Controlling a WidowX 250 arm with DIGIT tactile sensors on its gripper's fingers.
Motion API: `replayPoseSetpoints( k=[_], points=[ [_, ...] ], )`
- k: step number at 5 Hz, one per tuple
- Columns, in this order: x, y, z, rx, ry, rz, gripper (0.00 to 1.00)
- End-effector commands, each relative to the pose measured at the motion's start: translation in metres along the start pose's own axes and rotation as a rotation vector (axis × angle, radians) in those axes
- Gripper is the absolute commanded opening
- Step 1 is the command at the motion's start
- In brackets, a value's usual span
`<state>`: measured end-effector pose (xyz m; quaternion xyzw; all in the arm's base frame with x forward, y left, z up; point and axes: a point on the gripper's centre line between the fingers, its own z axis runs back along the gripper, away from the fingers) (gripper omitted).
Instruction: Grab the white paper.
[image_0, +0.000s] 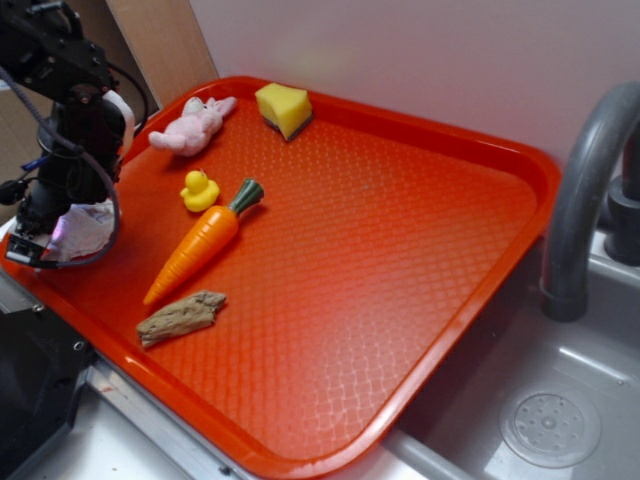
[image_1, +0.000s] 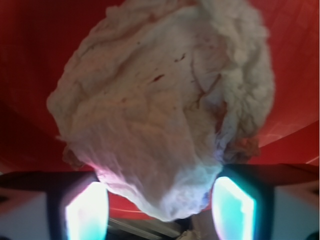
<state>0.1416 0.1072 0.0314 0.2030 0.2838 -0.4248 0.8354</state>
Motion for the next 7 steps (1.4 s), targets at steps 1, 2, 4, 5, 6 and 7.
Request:
replayPoseSetpoints(
  k=[1,2,4,5,6,7],
  points=[
    [0.011,0.005,0.010,0.036,-0.142,0.163,0.00],
    [0.026,0.016,0.036,0.071,-0.282,0.314,0.00],
    [0.011,0.029,0.143,-0.041,-0.465,0.799,0.00],
    [-0.007,0.024,0.181,-0.111,-0.486,0.960,0.00],
    [-0.007,0.012,0.208,-0.201,-0.510,0.973,0.00],
    [0.006,0.000,0.243,-0.254,-0.566,0.938,0.00]
  ],
)
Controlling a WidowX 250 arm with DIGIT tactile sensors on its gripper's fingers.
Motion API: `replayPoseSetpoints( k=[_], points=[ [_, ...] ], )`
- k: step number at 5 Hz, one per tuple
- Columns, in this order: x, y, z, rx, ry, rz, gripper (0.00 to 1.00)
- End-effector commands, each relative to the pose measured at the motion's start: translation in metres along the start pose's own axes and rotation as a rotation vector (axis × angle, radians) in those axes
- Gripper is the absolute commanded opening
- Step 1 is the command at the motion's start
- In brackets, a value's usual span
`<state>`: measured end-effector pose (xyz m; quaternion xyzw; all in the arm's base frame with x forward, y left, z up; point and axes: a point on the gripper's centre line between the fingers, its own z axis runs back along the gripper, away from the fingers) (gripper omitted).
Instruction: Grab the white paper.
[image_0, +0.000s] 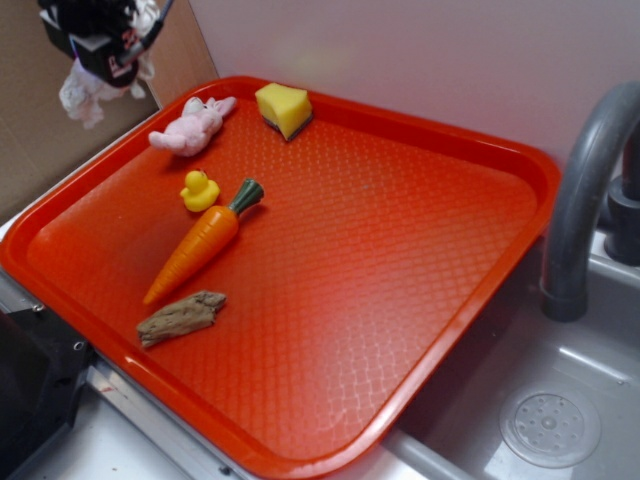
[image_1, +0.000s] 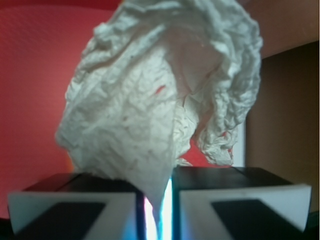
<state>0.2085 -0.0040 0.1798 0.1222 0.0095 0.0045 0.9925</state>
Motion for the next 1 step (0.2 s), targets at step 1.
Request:
replayPoseSetpoints(
  k=[1],
  points=[
    [0.0153,-0.0279,0.0451,-0.124,-0.106,0.000,0.00]
  ],
)
